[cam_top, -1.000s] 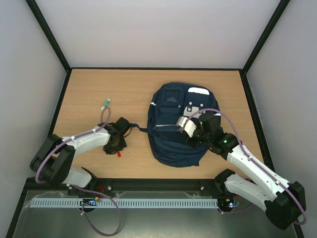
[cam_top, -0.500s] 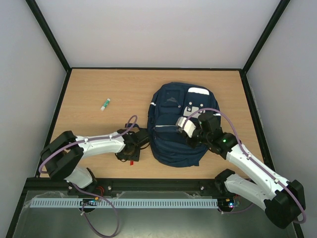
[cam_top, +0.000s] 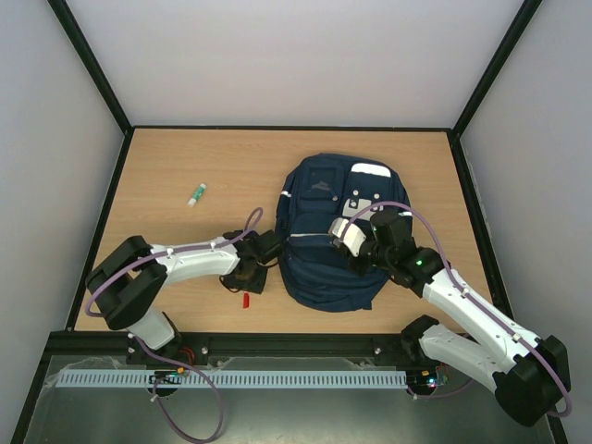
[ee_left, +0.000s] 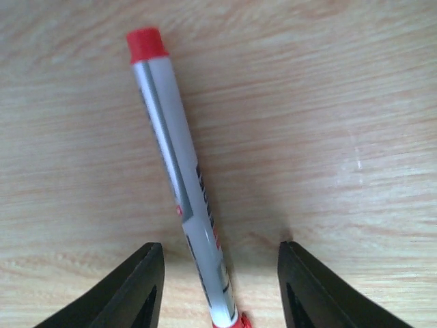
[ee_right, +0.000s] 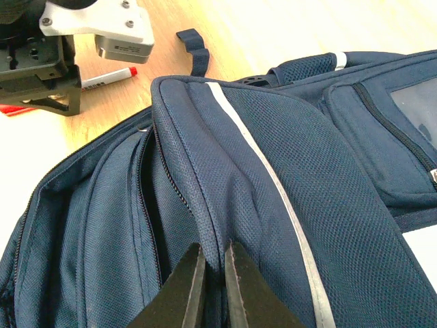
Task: Pack the student bag
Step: Pick up the stationery from the center of the board.
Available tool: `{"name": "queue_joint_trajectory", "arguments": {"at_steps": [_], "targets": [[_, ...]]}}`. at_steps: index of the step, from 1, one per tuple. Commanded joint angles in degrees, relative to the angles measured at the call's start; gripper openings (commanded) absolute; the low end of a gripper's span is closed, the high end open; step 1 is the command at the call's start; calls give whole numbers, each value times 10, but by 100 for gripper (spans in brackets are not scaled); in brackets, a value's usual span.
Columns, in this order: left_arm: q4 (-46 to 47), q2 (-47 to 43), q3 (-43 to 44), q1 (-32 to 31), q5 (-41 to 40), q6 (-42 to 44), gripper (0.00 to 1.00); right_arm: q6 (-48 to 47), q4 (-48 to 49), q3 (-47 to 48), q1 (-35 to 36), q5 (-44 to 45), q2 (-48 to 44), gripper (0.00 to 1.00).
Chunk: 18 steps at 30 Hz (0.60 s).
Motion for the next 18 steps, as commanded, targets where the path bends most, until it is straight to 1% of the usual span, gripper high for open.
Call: {"name": "queue_joint_trajectory", "arguments": {"at_steps": [1,12,13,14,17,18], "targets": [[9,11,5,22,18,17,44,-4,-2,-3,0,-13,-3,7],[4,9,-9,25,24,14,16,-6,-1,-4,0,-12,0,7],[2,6,-12,25,24,13,14,-6,-1,-4,0,-12,1,7],[0,1,-14,25,25,13,10,-6,-1,-4,0,-12,1,7],[-10,-18,-18,25,25,12,3,-6,-1,-5,0,-12,2,7],[-17,-26,-17,25,25,13,2,-6,-1,-5,0,-12,2,7]]}}
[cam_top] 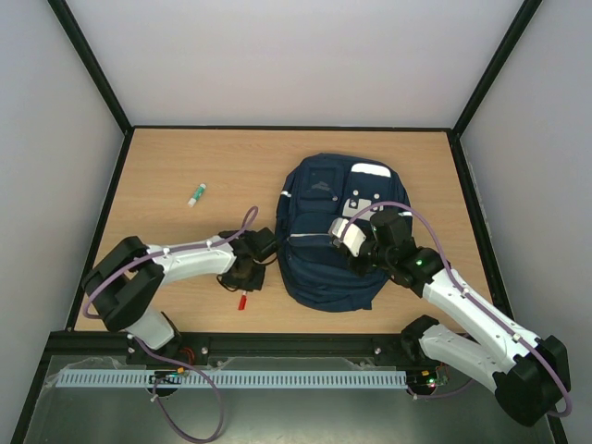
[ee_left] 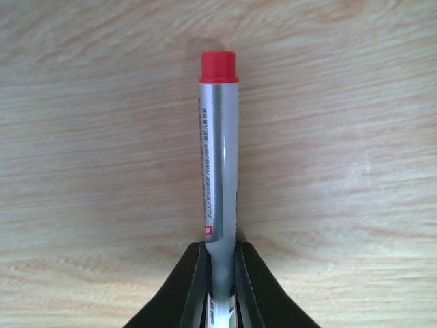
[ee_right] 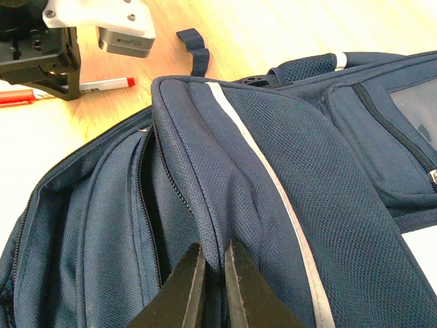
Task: Pack the student bag
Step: Pick up the stationery from the center of the board, then place the stationery in the student bag.
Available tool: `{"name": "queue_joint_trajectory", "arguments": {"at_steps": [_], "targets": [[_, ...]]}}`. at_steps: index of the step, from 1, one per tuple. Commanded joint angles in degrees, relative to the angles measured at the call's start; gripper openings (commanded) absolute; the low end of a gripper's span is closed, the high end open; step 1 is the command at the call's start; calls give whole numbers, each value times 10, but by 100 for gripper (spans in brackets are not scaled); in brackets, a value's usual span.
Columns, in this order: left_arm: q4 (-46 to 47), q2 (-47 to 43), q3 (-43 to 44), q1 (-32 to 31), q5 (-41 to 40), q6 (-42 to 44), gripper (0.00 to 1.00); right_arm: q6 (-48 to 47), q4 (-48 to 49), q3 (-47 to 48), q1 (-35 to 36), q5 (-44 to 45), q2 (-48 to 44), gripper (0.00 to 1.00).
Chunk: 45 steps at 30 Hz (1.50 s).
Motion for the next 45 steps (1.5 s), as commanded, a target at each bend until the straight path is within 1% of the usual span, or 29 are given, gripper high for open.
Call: {"name": "queue_joint_trajectory", "arguments": {"at_steps": [1,5,7,11,14,16,18,20,21,25,27,30,33,36,40,45], "targets": [[-44,-30,-9,2,3,1,2,-2,-1,-5,0,-12,3,7],[-90,-73,17,2,2,5,2,0,1,-4,0,-8,7,7],[-97,-101,36,1,8,11,2,7,4,-2,0,-2,8,6],[-69,-174,77,-14,11,59,2,21,14,15,0,29,3,4],[-45,-213,99,-20,-14,85,2,21,-19,60,0,30,22,2],[-27,-220,113,-20,-25,111,2,17,-45,94,0,30,40,2],[-18,-216,131,-32,-46,139,2,11,-66,128,0,34,54,1],[-5,-207,147,-61,-80,169,2,6,-83,160,0,41,64,1],[4,-203,154,-84,-102,185,2,3,-90,175,0,43,68,1],[40,-180,165,-217,-254,249,2,-3,-118,233,0,52,83,1],[51,-161,170,-271,-310,286,2,-5,-131,252,0,54,86,1],[54,-127,179,-336,-378,339,2,-7,-143,269,0,58,85,1],[59,-89,186,-388,-425,390,2,-8,-153,275,0,61,81,1],[63,-36,205,-424,-439,442,2,-7,-159,277,0,61,79,1],[79,16,228,-435,-469,509,2,-1,-164,278,0,57,73,1],[209,17,186,-426,-459,663,2,5,-169,279,0,46,67,1]]}}
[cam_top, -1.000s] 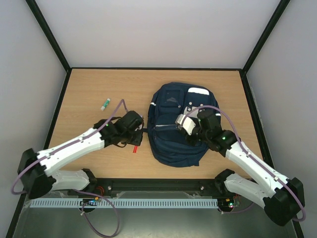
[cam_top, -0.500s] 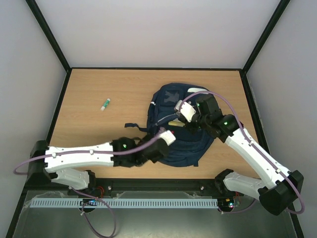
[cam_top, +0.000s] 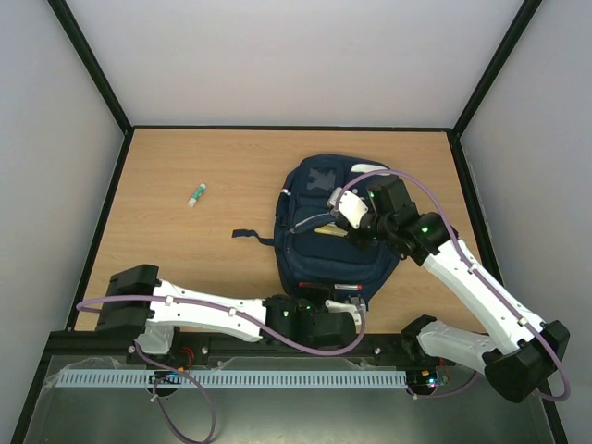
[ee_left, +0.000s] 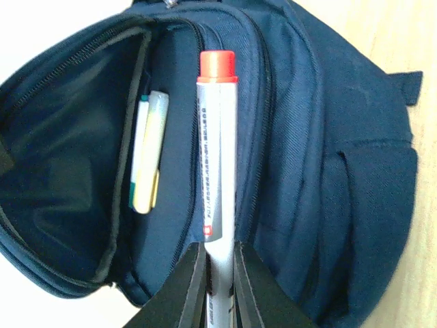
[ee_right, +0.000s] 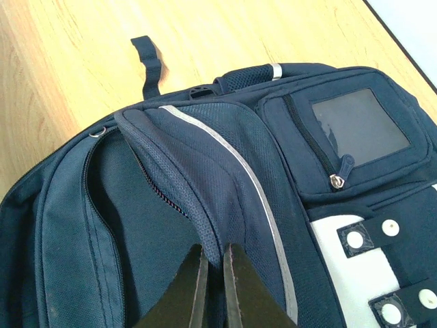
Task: Pack the student bag
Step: Place the stationery in the student bag.
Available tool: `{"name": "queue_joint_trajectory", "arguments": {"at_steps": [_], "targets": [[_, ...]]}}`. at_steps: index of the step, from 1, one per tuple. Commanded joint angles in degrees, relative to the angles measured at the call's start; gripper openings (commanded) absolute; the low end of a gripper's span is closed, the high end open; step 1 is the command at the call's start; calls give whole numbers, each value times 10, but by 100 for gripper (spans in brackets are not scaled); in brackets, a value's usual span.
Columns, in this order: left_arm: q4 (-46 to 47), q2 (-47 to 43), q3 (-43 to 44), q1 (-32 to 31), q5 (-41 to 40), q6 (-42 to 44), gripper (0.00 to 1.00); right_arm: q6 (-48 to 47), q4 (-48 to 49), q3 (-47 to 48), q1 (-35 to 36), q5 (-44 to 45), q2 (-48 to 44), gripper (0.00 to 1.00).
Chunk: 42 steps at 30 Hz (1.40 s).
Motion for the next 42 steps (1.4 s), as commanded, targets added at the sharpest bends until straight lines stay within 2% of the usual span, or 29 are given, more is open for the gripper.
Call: {"name": "queue_joint_trajectory", "arguments": {"at_steps": [1,8,16,24,33,40,42], "targets": [[123,-9,-22,11,-27,169,2,10,17,43,1,-31,-27,1],[163,18,-2,64,10,238,6,12,6,49,1,-45,-25,1],[206,68,-6,125,7,310,2,17,7,47,1,-56,-21,1],[272,103,-4,168,38,337,3,23,12,35,1,-64,-21,1],[302,142,4,194,54,361,6,32,15,33,1,-69,-20,1],[305,138,8,192,35,343,29,29,14,31,1,-63,-22,1],[303,134,9,188,24,341,32,30,13,32,0,-63,-23,1]]}}
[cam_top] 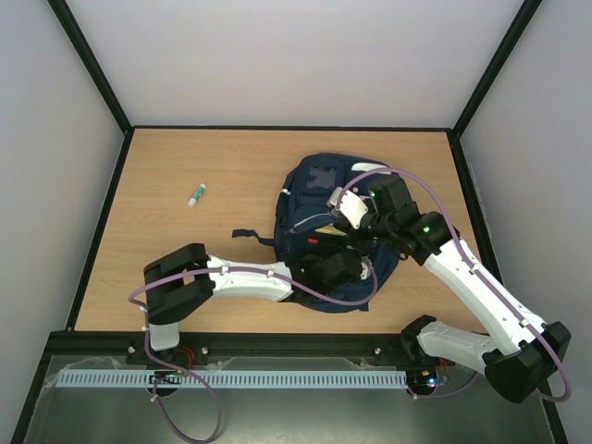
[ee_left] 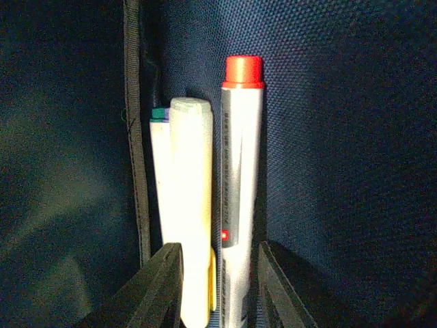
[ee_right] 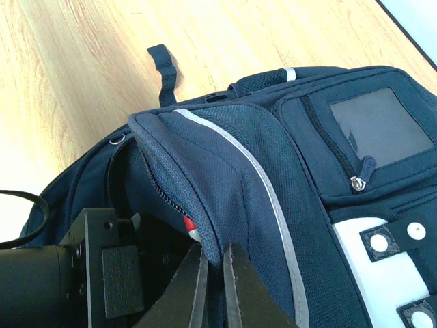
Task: Pack the student bag
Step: Place the stationery in the student bag.
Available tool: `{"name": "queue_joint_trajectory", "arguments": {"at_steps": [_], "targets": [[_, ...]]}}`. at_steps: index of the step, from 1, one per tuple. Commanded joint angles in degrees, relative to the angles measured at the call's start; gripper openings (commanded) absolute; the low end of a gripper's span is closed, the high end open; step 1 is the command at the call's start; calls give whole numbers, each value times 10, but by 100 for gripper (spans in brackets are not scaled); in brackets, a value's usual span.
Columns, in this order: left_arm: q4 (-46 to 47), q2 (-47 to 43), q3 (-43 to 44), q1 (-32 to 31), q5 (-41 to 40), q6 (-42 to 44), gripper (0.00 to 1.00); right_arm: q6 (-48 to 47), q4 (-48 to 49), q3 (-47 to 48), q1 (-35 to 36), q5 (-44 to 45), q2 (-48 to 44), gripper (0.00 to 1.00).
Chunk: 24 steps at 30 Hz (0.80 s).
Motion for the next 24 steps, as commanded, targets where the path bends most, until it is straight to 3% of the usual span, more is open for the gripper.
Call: {"name": "queue_joint_trajectory", "arguments": {"at_steps": [1,14,24], "targets": [[6,-6,15,-3,-22,-9,32,13,26,25,1,-36,-20,1],[-88,-90,2,-81,-68,-99,35,13,46,-5,1,-7,-22,1],[-254,-162,-23,-179,-64,-355,36,27,98,-69,-2,12,-25,1]]}}
